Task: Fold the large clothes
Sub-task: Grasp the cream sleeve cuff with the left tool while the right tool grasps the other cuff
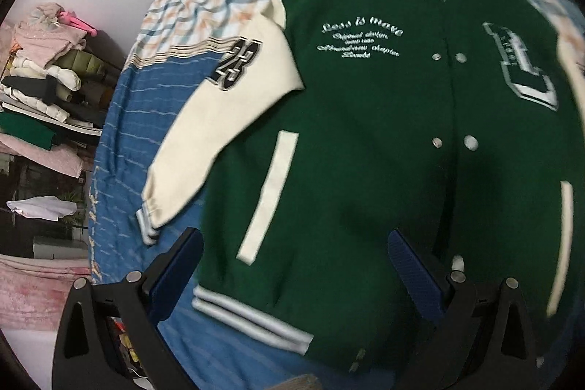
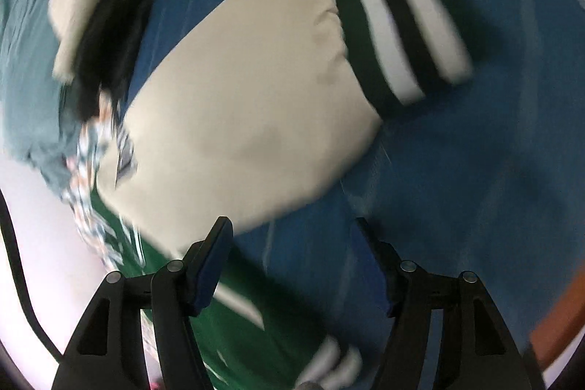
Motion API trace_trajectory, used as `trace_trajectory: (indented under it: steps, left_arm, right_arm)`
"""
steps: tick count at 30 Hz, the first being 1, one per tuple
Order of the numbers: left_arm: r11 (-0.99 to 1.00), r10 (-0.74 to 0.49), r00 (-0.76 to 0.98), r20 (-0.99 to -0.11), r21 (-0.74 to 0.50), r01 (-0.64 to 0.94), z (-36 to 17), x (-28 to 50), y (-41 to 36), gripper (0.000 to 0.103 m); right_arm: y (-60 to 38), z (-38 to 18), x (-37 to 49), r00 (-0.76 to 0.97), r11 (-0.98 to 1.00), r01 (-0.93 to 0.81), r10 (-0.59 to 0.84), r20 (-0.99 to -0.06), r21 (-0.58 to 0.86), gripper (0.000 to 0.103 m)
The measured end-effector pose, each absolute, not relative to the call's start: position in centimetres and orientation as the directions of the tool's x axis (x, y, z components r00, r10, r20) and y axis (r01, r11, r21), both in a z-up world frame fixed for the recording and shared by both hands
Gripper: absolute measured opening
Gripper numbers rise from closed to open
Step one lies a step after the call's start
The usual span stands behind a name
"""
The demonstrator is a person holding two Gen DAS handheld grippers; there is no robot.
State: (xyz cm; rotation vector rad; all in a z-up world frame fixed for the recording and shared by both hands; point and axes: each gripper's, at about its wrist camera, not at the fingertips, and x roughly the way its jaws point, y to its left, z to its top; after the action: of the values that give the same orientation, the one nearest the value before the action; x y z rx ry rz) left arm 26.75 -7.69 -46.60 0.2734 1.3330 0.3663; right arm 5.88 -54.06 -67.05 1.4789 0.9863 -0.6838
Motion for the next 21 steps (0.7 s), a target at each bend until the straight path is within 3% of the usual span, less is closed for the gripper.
trace_trajectory:
  steps: [7, 8, 9, 11, 14, 21]
  left_arm:
    - [0.927, 0.374, 0.211, -0.903, 0.359, -0.104, -51.6, 31.0, -8.8, 0.103]
    - [0.93, 0.367, 0.222, -0.903, 0.352, -0.102, -52.0, 31.5, -8.9, 0.103]
    - [0.932, 0.361, 0.232, -0.903, 0.347, -0.101, -52.4, 31.9, -8.9, 0.103]
    - [0.936, 0.351, 0.237, -0.906, 0.337, -0.096, -53.0, 32.5, -8.9, 0.103]
    - [0.944, 0.329, 0.244, -0.912, 0.315, -0.096, -53.0, 32.8, -8.5, 0.103]
    - [0.941, 0.335, 0.279, -0.9, 0.306, -0.146, -51.2, 32.6, -4.5, 0.103]
  right_arm:
    - [-57.2, -69.2, 10.0, 0.549, -0.018, 0.836, 0.051, -0.834, 0.549, 0.069]
    - [-57.3, -69.1, 10.4, 0.557, -0.026, 0.83, 0.042, -0.829, 0.557, 0.061]
    - [-57.9, -69.2, 10.9, 0.566, -0.037, 0.825, 0.029, -0.824, 0.565, 0.04]
    - [-58.3, -69.0, 12.0, 0.583, -0.062, 0.811, 0.022, -0.812, 0.581, 0.019]
    - [-59.4, -66.7, 12.4, 0.576, -0.036, 0.816, -0.043, -0.816, 0.577, 0.013]
    - [-56.8, -53.6, 18.8, 0.581, 0.294, 0.805, -0.221, -0.783, 0.515, 0.01]
